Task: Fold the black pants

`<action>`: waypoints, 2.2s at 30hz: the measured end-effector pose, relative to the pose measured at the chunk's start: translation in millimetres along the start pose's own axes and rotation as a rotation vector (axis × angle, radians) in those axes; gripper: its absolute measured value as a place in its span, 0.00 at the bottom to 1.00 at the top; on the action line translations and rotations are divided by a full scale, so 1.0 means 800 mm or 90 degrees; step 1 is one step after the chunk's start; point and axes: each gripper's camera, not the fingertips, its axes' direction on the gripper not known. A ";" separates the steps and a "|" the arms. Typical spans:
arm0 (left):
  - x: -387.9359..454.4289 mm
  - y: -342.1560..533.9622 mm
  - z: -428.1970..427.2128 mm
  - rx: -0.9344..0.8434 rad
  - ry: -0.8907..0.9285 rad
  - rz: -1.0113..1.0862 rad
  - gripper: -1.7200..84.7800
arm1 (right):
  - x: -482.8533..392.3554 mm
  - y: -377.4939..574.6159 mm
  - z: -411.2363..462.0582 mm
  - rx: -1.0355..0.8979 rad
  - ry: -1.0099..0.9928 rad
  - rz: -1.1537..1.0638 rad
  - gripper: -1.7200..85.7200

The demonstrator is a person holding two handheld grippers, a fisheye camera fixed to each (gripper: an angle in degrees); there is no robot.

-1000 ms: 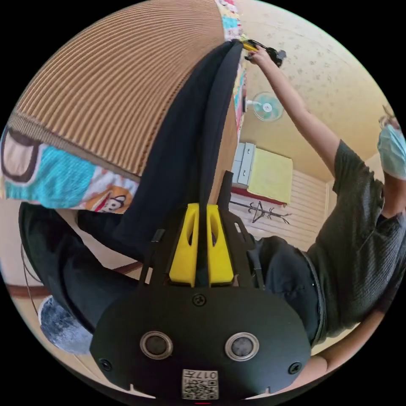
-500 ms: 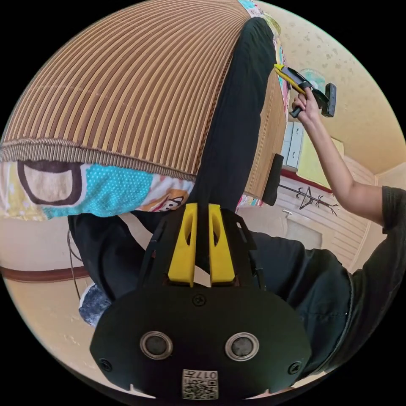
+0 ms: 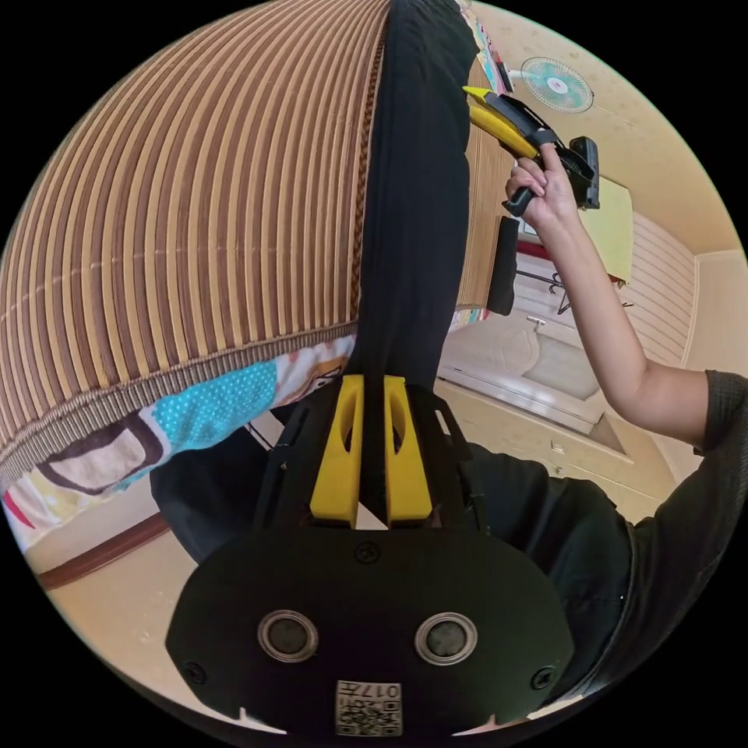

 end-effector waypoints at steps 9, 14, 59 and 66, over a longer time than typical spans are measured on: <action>0.013 -0.039 0.026 -0.039 0.042 0.041 0.07 | 0.027 0.031 -0.039 0.049 0.079 -0.001 0.06; -0.001 -0.050 0.049 -0.028 0.042 -0.030 0.07 | 0.082 0.087 -0.016 0.017 -0.106 0.079 0.10; 0.360 -0.081 -0.309 0.140 0.250 0.506 0.08 | -0.082 0.227 -0.340 0.127 -0.577 -0.252 0.03; 0.511 -0.001 -0.414 0.185 0.256 0.726 0.08 | -0.178 0.241 -0.457 0.224 -0.615 -0.387 0.03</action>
